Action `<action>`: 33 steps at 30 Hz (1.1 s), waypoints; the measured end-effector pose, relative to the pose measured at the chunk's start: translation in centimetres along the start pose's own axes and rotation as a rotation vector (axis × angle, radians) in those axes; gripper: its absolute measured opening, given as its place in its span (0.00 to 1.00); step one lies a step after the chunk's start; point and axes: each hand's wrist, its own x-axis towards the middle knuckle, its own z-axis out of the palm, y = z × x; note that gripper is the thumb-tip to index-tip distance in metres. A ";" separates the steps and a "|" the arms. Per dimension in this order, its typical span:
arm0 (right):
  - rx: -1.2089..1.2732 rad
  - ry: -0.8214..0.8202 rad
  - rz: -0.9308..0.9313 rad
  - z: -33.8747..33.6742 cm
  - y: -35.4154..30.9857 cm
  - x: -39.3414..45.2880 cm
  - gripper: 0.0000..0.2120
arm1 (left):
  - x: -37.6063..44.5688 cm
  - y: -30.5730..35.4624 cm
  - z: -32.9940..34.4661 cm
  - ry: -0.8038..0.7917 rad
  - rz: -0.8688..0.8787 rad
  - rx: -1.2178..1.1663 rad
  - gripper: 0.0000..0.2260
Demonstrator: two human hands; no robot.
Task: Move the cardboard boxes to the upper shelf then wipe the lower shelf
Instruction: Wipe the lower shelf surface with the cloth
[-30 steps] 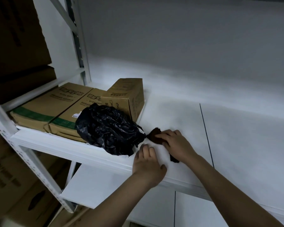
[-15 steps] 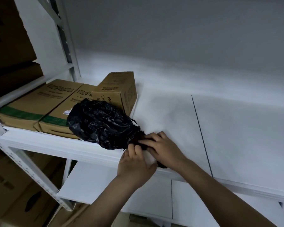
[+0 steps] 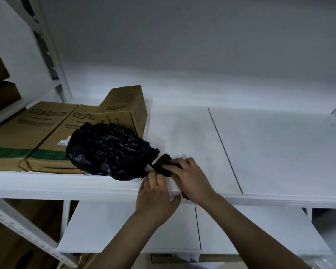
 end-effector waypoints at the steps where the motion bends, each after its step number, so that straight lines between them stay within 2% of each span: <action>1: -0.030 0.003 0.055 -0.4 1.1 -0.7 0.19 | 0.1 0.1 0.0 -0.020 0.013 -0.018 0.31; 5: -0.220 -0.003 0.529 -1.4 4.6 -1.4 0.22 | 0.3 0.2 0.1 -0.043 0.073 -0.076 0.30; 7: -0.251 -0.022 0.625 -1.3 4.3 -0.8 0.24 | 0.3 0.3 0.1 -0.054 0.075 -0.090 0.29; 9: -0.207 -0.029 0.562 -0.7 3.0 0.1 0.25 | 0.4 0.5 0.2 -0.055 0.083 -0.093 0.27; 12: -0.077 -0.066 0.243 -0.7 2.0 0.2 0.23 | 0.8 1.4 0.2 -0.016 0.072 -0.146 0.25; 14: -0.025 -0.098 0.125 -1.5 3.0 -0.4 0.21 | 1.2 2.1 0.1 0.008 0.068 -0.161 0.26; 16: -0.096 -0.093 0.198 -2.2 4.8 -1.2 0.22 | 1.8 2.8 0.3 -0.005 0.054 -0.165 0.27; 20: -0.328 -0.092 0.677 -3.7 8.5 -3.2 0.29 | 2.4 4.0 0.8 -0.037 0.023 -0.171 0.29; 22: -0.354 -0.123 0.778 -4.2 9.3 -3.4 0.30 | 2.5 4.7 1.2 -0.047 0.022 -0.167 0.29; 24: -0.337 -0.119 0.732 -4.0 9.0 -3.2 0.29 | 2.5 5.5 1.5 -0.060 0.022 -0.152 0.30; 27: -0.197 -0.060 0.417 -2.9 7.5 -3.0 0.26 | 2.8 6.2 1.6 -0.070 0.020 -0.128 0.30; 29: -0.135 -0.077 0.251 -2.9 7.8 -3.1 0.25 | 3.1 6.7 1.6 -0.074 0.015 -0.121 0.30; 31: -0.154 -0.077 0.279 -3.4 9.0 -3.6 0.25 | 3.3 7.4 1.6 -0.075 0.014 -0.124 0.30; 33: -0.199 -0.066 0.438 -4.0 10.4 -4.4 0.27 | 3.4 7.8 1.8 -0.072 0.021 -0.119 0.30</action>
